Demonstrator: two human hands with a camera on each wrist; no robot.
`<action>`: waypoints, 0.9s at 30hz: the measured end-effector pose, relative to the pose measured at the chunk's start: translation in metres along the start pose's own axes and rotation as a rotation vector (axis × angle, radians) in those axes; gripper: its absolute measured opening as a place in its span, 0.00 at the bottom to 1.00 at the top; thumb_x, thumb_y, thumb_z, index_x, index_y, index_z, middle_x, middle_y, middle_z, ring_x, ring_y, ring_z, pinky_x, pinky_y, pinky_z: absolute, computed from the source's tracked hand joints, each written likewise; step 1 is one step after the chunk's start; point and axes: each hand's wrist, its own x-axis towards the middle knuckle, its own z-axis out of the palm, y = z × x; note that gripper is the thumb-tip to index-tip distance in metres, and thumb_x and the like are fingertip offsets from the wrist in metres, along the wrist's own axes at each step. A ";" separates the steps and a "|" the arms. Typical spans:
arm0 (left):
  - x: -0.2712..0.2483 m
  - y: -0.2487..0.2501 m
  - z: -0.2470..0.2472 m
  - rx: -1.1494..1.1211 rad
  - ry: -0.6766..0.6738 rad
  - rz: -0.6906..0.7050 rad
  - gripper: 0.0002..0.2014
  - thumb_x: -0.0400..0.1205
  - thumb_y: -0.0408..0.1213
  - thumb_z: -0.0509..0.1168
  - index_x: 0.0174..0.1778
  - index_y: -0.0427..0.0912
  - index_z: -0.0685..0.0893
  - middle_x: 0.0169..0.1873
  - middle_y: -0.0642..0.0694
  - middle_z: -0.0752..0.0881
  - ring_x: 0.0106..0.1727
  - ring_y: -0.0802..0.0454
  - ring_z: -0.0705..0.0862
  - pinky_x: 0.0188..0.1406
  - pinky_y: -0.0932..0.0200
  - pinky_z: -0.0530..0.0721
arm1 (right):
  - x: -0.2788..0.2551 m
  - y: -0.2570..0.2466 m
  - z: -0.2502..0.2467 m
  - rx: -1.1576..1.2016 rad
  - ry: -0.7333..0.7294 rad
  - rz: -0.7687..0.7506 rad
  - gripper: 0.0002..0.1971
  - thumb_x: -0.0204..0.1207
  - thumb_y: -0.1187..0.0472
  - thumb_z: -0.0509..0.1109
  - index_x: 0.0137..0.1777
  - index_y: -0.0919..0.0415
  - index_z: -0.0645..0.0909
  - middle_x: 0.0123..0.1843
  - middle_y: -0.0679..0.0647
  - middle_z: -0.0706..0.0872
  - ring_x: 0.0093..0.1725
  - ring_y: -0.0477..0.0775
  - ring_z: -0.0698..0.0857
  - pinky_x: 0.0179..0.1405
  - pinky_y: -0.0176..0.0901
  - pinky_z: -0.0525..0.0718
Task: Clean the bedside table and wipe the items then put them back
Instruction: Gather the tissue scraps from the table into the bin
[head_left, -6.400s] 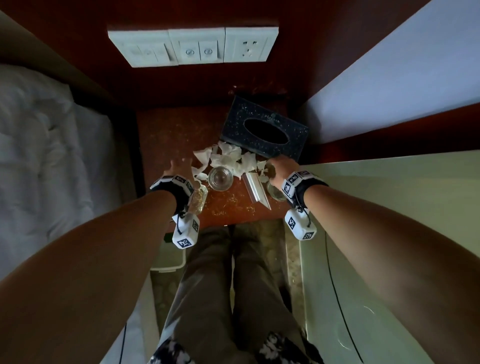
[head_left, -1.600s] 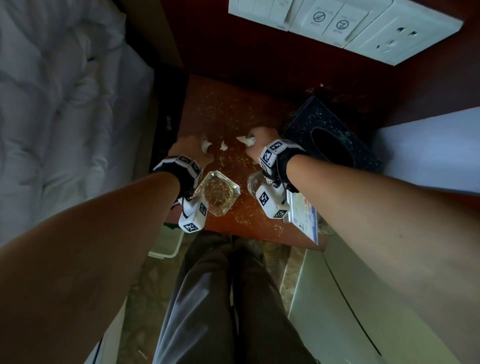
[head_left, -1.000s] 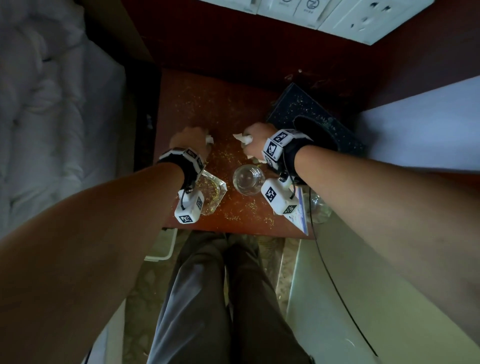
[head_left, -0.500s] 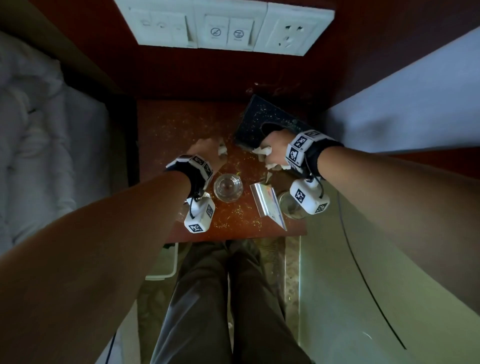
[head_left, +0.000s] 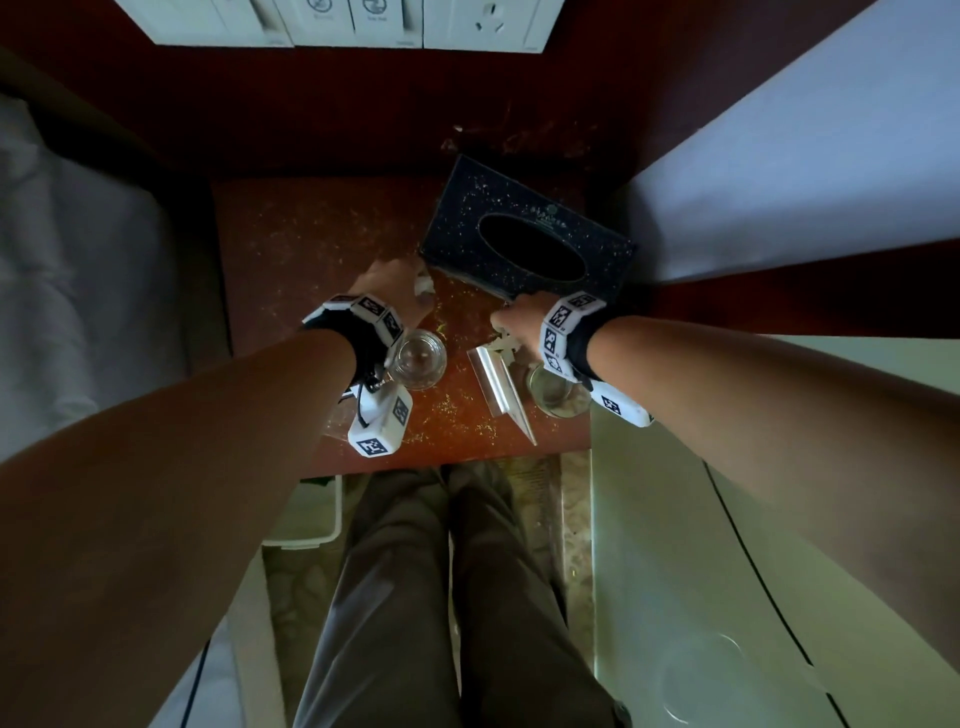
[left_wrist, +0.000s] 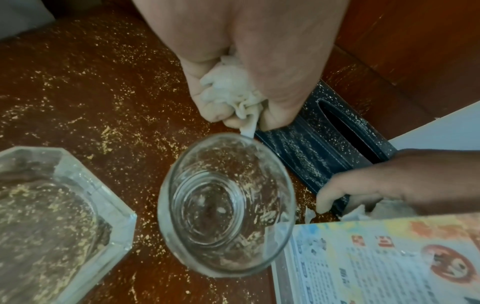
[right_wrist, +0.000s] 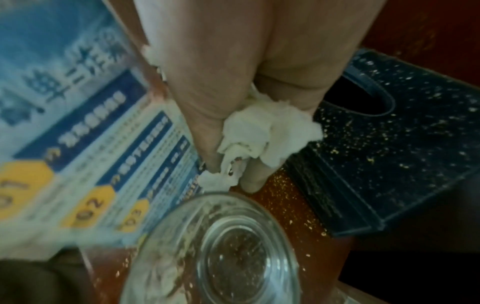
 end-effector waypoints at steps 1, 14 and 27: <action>0.000 0.000 0.000 0.000 0.001 -0.005 0.20 0.84 0.41 0.65 0.74 0.47 0.77 0.60 0.40 0.85 0.49 0.44 0.84 0.44 0.55 0.82 | 0.001 -0.001 0.002 -0.047 0.038 -0.010 0.16 0.86 0.63 0.61 0.72 0.64 0.74 0.65 0.63 0.82 0.61 0.65 0.83 0.52 0.52 0.77; 0.003 -0.008 0.009 -0.096 0.018 -0.067 0.20 0.83 0.40 0.68 0.71 0.45 0.77 0.59 0.44 0.84 0.51 0.47 0.83 0.50 0.55 0.84 | 0.020 -0.017 0.015 -0.135 -0.015 0.012 0.12 0.84 0.67 0.64 0.64 0.69 0.81 0.62 0.63 0.85 0.60 0.63 0.86 0.53 0.47 0.81; -0.013 -0.001 0.003 -0.041 0.044 -0.057 0.18 0.83 0.41 0.68 0.70 0.45 0.79 0.59 0.42 0.85 0.56 0.42 0.85 0.52 0.52 0.85 | -0.004 -0.007 0.008 0.123 0.087 0.051 0.06 0.74 0.65 0.73 0.45 0.56 0.78 0.42 0.54 0.85 0.40 0.56 0.84 0.33 0.38 0.75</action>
